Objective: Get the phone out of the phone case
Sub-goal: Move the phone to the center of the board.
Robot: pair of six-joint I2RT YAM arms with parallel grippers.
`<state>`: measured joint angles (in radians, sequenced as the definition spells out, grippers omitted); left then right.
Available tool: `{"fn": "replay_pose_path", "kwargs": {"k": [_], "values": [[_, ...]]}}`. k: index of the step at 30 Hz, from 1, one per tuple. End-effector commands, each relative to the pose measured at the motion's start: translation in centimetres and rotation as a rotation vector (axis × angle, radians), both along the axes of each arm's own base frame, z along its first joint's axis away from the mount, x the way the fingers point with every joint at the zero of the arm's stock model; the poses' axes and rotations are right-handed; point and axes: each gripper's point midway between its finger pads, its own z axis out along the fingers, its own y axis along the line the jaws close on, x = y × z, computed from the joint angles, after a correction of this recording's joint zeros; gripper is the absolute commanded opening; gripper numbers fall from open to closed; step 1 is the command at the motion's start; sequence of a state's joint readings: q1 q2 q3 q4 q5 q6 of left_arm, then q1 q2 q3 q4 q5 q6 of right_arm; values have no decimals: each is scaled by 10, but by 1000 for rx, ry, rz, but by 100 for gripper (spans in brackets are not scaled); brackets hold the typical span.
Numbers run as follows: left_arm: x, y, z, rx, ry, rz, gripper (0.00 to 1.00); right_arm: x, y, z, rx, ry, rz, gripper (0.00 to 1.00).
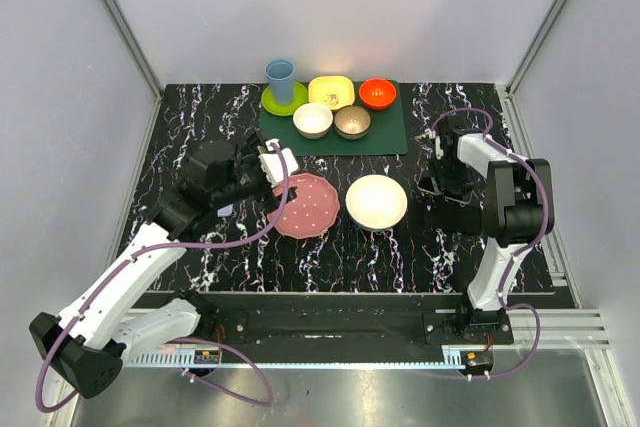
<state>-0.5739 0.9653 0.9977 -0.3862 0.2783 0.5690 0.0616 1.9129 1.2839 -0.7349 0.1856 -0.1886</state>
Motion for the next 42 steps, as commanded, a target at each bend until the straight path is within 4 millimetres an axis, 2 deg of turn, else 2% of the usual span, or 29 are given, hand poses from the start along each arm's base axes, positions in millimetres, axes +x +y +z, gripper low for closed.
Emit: {"fn": "replay_pose_path", "kwargs": {"k": [1, 7, 22, 26, 32, 38, 42], "values": [[4, -1, 19, -51, -52, 10, 99, 20, -16, 7, -104, -85, 6, 63], [3, -2, 20, -53, -53, 4, 99, 36, -24, 11, -155, -126, 12, 63], [2, -2, 20, -57, -47, 2, 99, 68, -21, 3, -154, -144, 22, 63], [2, -2, 22, -60, -46, 4, 99, 69, -24, 8, -175, -150, 39, 63], [1, -2, 23, -58, -48, 2, 99, 53, -33, 19, -223, -139, 66, 63], [0, -3, 24, -68, -47, -5, 99, 50, -44, 10, -246, -115, 50, 64], [-1, -2, 23, -65, -45, -2, 99, 57, -48, 8, -255, -121, 41, 64]]}}
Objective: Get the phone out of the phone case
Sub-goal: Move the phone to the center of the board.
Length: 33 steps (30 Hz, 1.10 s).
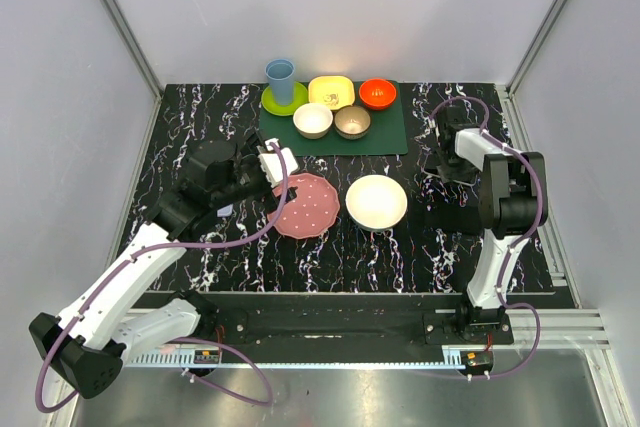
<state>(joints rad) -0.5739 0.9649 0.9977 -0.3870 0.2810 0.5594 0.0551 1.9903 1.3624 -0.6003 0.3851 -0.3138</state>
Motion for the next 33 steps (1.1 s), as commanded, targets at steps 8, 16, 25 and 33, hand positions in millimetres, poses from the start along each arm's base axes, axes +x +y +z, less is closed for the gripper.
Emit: {"fn": "replay_pose_path", "kwargs": {"k": [8, 16, 25, 33], "values": [[0, -2, 25, -63, -55, -4, 99, 22, -22, -11, -66, -13, -44, 63], [0, -2, 24, -63, -50, -8, 99, 31, -23, -12, -75, -23, -45, 63], [0, -1, 25, -69, -51, -3, 99, 43, -22, -11, -67, -43, -43, 63], [1, -2, 26, -69, -51, -3, 99, 44, -8, -13, 3, -36, -23, 63]]}}
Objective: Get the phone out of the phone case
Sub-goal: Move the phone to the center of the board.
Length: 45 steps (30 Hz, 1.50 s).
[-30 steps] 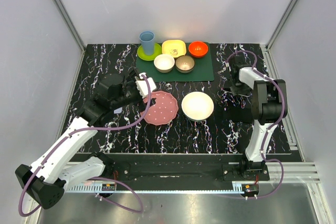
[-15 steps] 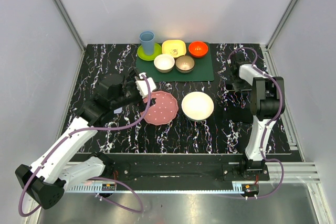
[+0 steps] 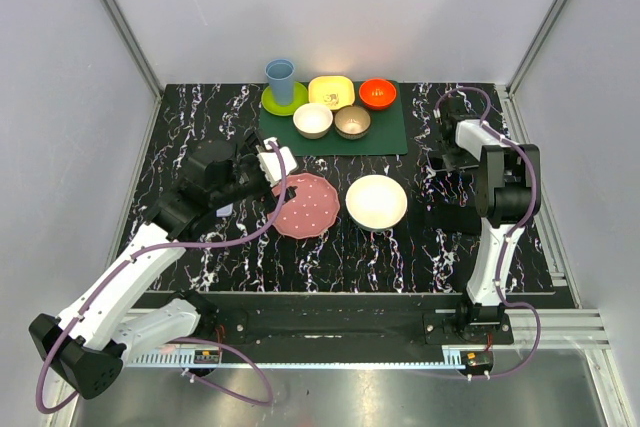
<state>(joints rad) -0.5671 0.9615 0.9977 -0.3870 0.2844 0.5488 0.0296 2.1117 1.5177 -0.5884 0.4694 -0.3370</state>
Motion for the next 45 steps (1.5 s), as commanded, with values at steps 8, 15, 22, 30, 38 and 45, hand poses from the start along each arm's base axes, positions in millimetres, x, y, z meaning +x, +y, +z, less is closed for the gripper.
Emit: {"fn": "replay_pose_path", "kwargs": {"k": [8, 15, 22, 30, 38, 45], "values": [[1, -4, 25, -63, -52, -11, 99, 7, 34, -17, 128, 11, 56, 63], [1, -3, 24, -64, -47, -10, 99, 12, 42, -18, 123, 10, 65, 63], [0, -4, 24, -67, -49, -13, 99, 18, 34, -13, 67, -4, 51, 63], [0, -3, 24, -69, -47, -12, 99, 21, 31, -12, 47, -8, 49, 63], [0, -3, 24, -67, -49, -12, 99, 19, 24, -13, 34, 3, 45, 63], [0, -2, 24, -68, -50, -8, 99, 22, 13, -16, 27, 8, 30, 63]]}}
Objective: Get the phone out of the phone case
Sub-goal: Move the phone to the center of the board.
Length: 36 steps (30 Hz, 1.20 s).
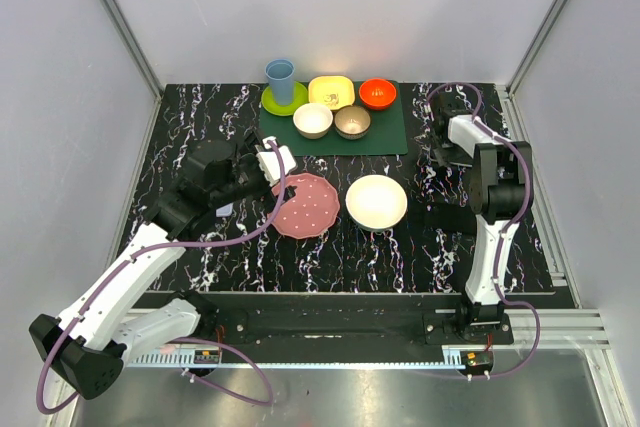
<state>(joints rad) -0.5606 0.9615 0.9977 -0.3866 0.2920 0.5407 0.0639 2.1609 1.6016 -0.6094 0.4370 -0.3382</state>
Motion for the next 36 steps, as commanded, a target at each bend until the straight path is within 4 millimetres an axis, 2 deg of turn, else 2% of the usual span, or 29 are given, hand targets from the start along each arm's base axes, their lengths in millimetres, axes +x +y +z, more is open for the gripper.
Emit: {"fn": "replay_pose_path", "kwargs": {"k": [1, 9, 13, 21, 28, 31, 32, 36], "values": [[0, -2, 24, -61, -56, -10, 99, 3, -9, -15, -5, 21, -17, 63], [0, -3, 23, -61, -55, -11, 99, -3, -17, -16, -8, 40, -22, 63], [1, -3, 22, -59, -52, -13, 99, -4, -29, -14, -15, 36, -42, 63], [1, -4, 21, -63, -46, -11, 99, 12, -28, -15, -11, 16, -39, 63], [1, -4, 22, -63, -48, -13, 99, 11, -29, -15, -13, 22, -32, 63], [1, -3, 21, -59, -48, -11, 99, 7, -25, -1, -1, 12, -4, 64], [2, -3, 22, -57, -50, -10, 99, 3, -36, 4, 4, 11, -11, 64], [2, -2, 24, -57, -52, -7, 99, -14, -19, 36, 80, 4, 130, 65]]}}
